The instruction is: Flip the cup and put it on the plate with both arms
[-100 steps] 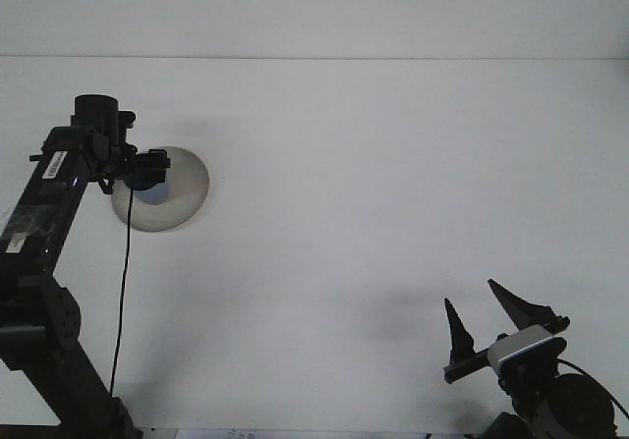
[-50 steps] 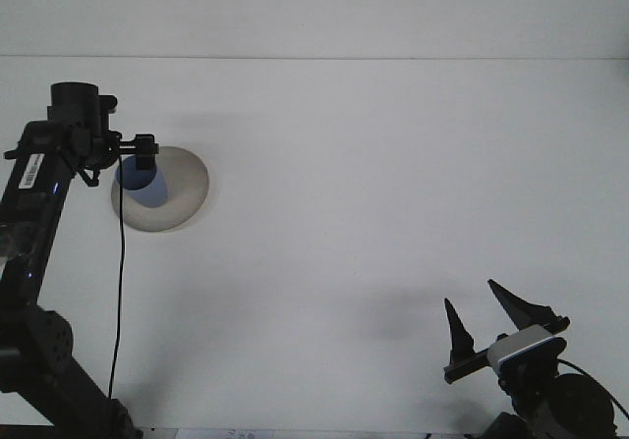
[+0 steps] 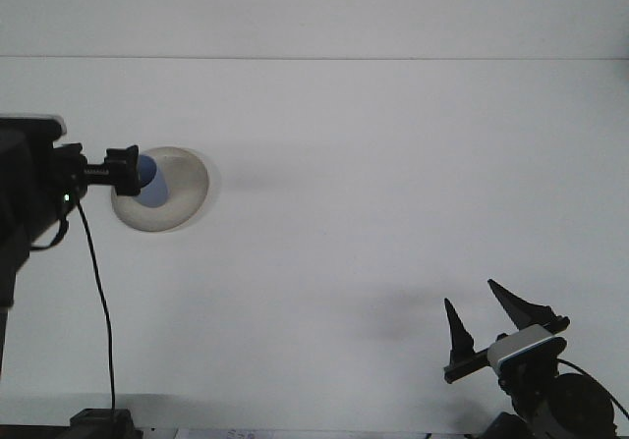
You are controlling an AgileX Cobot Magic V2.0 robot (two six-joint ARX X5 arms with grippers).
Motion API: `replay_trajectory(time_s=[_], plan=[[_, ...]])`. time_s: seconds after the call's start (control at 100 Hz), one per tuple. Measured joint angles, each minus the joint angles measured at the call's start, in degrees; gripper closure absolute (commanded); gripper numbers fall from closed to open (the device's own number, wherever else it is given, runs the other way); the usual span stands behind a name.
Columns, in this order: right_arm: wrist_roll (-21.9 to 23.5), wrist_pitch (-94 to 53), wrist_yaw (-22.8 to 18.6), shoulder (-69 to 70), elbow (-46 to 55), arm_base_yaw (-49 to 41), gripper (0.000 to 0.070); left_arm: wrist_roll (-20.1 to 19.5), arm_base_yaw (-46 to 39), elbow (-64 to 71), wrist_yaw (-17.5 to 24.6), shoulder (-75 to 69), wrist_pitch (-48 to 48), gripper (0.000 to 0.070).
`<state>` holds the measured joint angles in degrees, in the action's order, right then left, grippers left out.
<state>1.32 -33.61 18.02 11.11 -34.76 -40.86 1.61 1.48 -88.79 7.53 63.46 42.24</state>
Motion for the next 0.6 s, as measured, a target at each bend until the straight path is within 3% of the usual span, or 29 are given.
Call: replay_trajectory(time_s=[0.12, 0.24, 0.34, 0.45, 0.51, 0.52, 0.53, 0.54, 0.56, 0.6], plan=[[0.0, 0.0, 0.0, 0.0, 0.0, 0.0, 0.0205, 1.5, 6.2, 15.1, 0.3, -13.0, -8.6, 0.0117], [0.0, 0.1, 0.0, 0.0, 0.0, 0.0, 0.0205, 5.8, 12.5, 31.4, 0.3, -25.2, -15.1, 0.0117], [0.0, 0.2, 0.0, 0.0, 0.0, 0.0, 0.0205, 10.0, 15.8, 42.8, 0.3, -33.1, -17.0, 0.0117], [0.0, 0.3, 0.0, 0.0, 0.0, 0.0, 0.0206, 11.9, 16.9, 50.5, 0.3, -38.6, -16.7, 0.0142], [0.0, 0.5, 0.0, 0.0, 0.0, 0.0, 0.0254, 12.5, 17.0, 51.9, 0.3, -40.3, -16.7, 0.0257], [0.0, 0.5, 0.0, 0.0, 0.0, 0.0, 0.0276, 12.5, 17.0, 52.0, 0.3, -40.5, -16.7, 0.0308], [0.0, 0.5, 0.0, 0.0, 0.0, 0.0, 0.0305, 12.6, 17.0, 52.1, 0.3, -40.7, -16.6, 0.0308], [0.0, 0.5, 0.0, 0.0, 0.0, 0.0, 0.0336, 12.6, 17.0, 52.1, 0.3, -40.8, -16.6, 0.0388], [0.0, 0.6, 0.0, 0.0, 0.0, 0.0, 0.0415, 12.7, 17.0, 52.1, 0.3, -41.0, -16.5, 0.0455], [0.1, 0.7, 0.0, 0.0, 0.0, 0.0, 0.0623, 12.7, 17.0, 52.0, 0.3, -41.4, -16.5, 0.0672]])
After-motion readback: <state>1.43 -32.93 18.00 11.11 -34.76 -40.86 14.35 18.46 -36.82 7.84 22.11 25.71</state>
